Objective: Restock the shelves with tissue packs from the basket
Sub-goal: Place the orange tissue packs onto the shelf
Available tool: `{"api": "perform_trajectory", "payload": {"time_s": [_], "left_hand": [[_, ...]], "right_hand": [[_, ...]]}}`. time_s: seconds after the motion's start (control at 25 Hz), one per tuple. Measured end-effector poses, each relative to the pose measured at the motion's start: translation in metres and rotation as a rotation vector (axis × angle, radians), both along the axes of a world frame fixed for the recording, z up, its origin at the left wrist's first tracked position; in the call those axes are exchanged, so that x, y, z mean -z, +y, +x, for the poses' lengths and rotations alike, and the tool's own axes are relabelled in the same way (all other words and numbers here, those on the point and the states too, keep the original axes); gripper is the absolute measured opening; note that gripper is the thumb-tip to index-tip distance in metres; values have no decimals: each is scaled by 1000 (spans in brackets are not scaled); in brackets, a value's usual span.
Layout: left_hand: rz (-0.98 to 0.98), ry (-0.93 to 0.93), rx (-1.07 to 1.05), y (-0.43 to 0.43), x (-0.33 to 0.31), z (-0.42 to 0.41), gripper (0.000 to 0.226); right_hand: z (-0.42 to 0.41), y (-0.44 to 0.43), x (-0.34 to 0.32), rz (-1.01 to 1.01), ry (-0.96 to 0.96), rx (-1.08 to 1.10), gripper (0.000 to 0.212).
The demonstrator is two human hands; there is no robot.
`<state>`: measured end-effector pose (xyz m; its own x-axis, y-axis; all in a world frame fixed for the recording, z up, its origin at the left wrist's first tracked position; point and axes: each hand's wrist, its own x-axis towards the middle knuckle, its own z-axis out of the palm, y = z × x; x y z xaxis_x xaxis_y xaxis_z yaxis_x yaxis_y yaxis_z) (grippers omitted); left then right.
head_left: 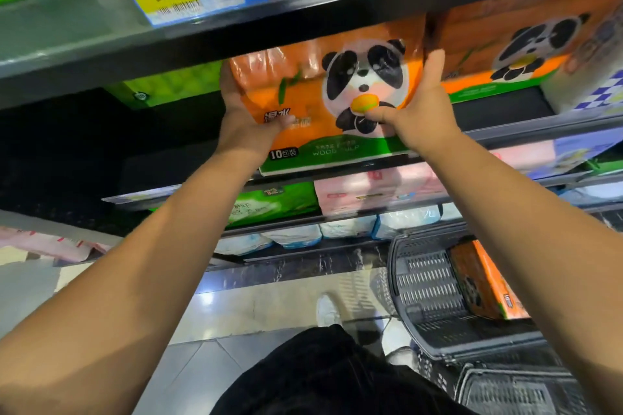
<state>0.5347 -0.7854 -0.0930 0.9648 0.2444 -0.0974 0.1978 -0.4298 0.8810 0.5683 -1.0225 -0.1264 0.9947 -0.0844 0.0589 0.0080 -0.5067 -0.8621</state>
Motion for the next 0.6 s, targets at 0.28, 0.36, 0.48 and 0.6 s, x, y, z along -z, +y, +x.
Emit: {"api": "perform_trajectory", "payload": {"time_s": [0.28, 0.36, 0.48, 0.6], "left_hand": [[85, -142, 13, -4, 17, 26, 85], [93, -154, 3, -9, 31, 26, 91], [88, -178, 14, -10, 43, 28, 82], [92, -161, 30, -4, 50, 29, 83]], "right_hand": [[27, 11, 13, -95, 10, 145, 82], [25, 12, 28, -79, 8, 168, 81], [23, 10, 38, -56, -28, 183, 82], [20, 7, 48, -25, -35, 183, 87]]}}
